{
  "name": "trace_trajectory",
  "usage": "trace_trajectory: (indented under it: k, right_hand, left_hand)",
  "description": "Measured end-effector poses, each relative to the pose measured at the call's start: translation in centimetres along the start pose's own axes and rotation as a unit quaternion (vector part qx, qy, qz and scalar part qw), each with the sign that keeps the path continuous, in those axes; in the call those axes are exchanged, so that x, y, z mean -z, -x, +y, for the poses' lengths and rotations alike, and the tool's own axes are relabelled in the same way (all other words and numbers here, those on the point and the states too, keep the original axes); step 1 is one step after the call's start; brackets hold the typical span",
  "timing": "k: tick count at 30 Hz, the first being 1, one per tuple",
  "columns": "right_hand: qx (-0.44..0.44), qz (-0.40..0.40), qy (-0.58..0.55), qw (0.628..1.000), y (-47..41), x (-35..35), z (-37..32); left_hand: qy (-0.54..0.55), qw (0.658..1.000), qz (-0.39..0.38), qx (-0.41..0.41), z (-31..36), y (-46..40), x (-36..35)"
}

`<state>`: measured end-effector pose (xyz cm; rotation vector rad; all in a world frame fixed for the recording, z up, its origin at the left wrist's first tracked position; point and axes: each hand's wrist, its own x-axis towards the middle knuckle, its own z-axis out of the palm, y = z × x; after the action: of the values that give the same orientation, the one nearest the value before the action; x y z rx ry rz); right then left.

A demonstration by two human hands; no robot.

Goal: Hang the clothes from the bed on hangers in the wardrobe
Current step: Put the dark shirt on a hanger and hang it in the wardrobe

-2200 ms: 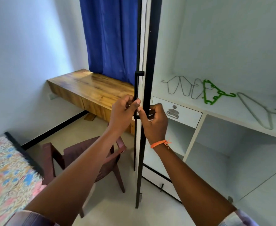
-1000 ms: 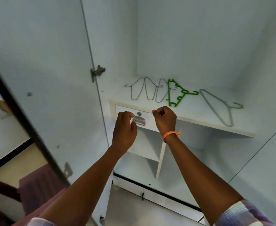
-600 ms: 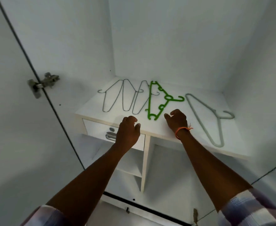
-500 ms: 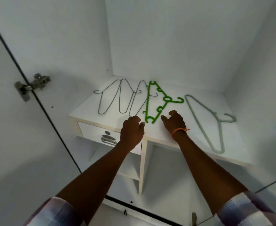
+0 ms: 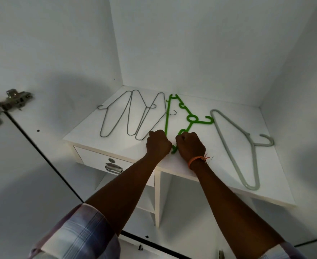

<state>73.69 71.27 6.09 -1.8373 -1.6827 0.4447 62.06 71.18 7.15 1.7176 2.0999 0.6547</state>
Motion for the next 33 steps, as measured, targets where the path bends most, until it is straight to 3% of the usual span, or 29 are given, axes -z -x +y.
trace_trajectory:
  k: [7, 11, 15, 17, 19, 22, 25, 27, 29, 30, 31, 32, 33]
  right_hand:
    - [-0.053, -0.012, 0.043, 0.998, -1.4, 1.3, -0.1]
    - [-0.087, -0.039, 0.009, 0.995, -1.9, 1.8, -0.4]
    - [-0.123, 0.029, -0.126, 0.984, -1.4, 1.6, -1.9]
    - [-0.097, 0.075, -0.162, 0.979, -0.8, 1.8, -2.8]
    - [-0.059, 0.11, -0.161, 0.979, -0.1, 2.3, -3.4]
    - [-0.015, 0.148, -0.099, 0.984, 1.2, 3.4, -3.8]
    - [0.014, 0.167, -0.034, 0.985, 2.9, 4.1, -4.5]
    - [0.02, 0.163, -0.02, 0.986, 4.0, 3.9, -5.0]
    - [0.007, 0.149, -0.037, 0.988, 5.0, 3.8, -5.4]
    - [-0.003, 0.143, -0.045, 0.989, 5.3, 3.8, -5.4]
    - [-0.013, 0.14, -0.051, 0.989, 5.6, 3.7, -5.3]
    - [-0.019, 0.137, -0.057, 0.989, 5.8, 3.7, -5.0]
    - [-0.023, 0.135, -0.068, 0.988, 6.1, 3.8, -4.7]
  left_hand:
    - [-0.023, 0.998, -0.065, -0.003, 0.2, 0.3, -0.6]
    - [-0.011, 0.994, -0.106, 0.017, 0.1, 0.1, -0.6]
    - [0.018, 0.988, -0.142, 0.048, 1.3, 0.1, -0.6]
    - [0.116, 0.98, -0.154, 0.054, 1.8, 0.2, -0.7]
    - [0.285, 0.941, -0.171, 0.07, 2.4, 0.7, -0.5]
    - [0.453, 0.865, -0.2, 0.081, 3.2, 1.7, 0.6]
    - [0.552, 0.792, -0.244, 0.095, 3.2, 3.1, 1.7]
    - [0.562, 0.778, -0.261, 0.103, 2.7, 3.5, 2.2]
    - [0.539, 0.794, -0.256, 0.113, 2.2, 4.1, 2.4]
    - [0.494, 0.829, -0.241, 0.102, 1.9, 4.3, 2.3]
    - [0.401, 0.89, -0.207, 0.064, 1.4, 4.3, 2.0]
    - [0.254, 0.955, -0.152, -0.012, 0.9, 4.3, 1.6]
    - [0.109, 0.987, -0.074, -0.096, 0.4, 4.2, 1.2]
